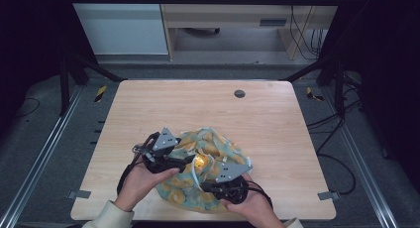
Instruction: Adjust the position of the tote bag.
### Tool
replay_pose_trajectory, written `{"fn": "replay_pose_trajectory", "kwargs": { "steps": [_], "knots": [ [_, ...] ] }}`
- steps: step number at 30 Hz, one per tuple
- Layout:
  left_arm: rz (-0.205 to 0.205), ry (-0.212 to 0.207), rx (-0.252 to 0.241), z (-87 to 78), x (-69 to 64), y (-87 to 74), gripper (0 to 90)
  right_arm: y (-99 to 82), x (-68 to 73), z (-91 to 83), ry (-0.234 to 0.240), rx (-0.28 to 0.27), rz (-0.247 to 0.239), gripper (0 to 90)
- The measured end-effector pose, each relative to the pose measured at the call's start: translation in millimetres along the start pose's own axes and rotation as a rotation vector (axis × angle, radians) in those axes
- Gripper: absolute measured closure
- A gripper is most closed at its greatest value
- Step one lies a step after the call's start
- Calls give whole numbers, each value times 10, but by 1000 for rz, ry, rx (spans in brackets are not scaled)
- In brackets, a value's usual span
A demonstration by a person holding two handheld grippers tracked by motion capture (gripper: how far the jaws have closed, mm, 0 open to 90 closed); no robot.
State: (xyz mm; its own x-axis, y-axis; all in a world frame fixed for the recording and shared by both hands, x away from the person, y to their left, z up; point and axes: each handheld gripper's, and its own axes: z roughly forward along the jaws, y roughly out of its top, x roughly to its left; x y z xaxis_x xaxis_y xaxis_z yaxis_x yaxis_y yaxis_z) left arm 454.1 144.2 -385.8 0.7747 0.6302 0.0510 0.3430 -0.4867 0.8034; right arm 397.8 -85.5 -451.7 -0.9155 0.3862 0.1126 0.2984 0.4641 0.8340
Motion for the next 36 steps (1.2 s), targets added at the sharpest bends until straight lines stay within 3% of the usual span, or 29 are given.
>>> {"fn": "replay_pose_trajectory", "kwargs": {
  "steps": [4, 9, 11, 12, 13, 14, 16, 17, 18, 19, 23, 26, 32, 36],
  "knots": [
    [-23, -25, 61, 152, 37, 20, 292, -14, 11, 33, 5, 14, -11, 900],
    [-23, -65, 85, 206, 35, 23, 488, -19, 13, 43, 6, 18, -13, 900],
    [-17, -49, 80, 202, 24, 23, 536, -19, 11, 40, 3, 17, -14, 900],
    [-12, -47, 74, 197, 24, 23, 655, -21, 7, 39, 0, 14, -16, 900],
    [-1, -47, 78, 192, 26, 25, 655, -21, 7, 39, 0, 14, -16, 900],
    [1, -41, 79, 192, 25, 24, 742, -22, 1, 39, -6, 14, -19, 900],
    [9, -27, 77, 191, 21, 18, 780, -24, 0, 38, -10, 16, -21, 900],
    [14, -5, 66, 180, 14, 15, 869, -26, -3, 33, -18, 18, -26, 900],
    [24, 10, 48, 148, 0, 0, 887, -28, -3, 29, -23, 22, -26, 900],
    [24, 10, 48, 148, 0, 0, 895, -28, -3, 29, -23, 22, -26, 900],
    [18, 38, -32, -33, -41, -77, 899, -49, -9, 10, -41, 28, -31, 900],
    [11, 32, -100, -272, -71, -229, 900, -79, -29, -2, -54, 38, -27, 900],
    [35, 15, -113, -417, -125, -418, 900, -112, -44, -1, -72, 51, -22, 900],
    [58, -22, -109, -474, -180, -558, 900, -135, -53, 5, -77, 56, -20, 900]
  ]
}}
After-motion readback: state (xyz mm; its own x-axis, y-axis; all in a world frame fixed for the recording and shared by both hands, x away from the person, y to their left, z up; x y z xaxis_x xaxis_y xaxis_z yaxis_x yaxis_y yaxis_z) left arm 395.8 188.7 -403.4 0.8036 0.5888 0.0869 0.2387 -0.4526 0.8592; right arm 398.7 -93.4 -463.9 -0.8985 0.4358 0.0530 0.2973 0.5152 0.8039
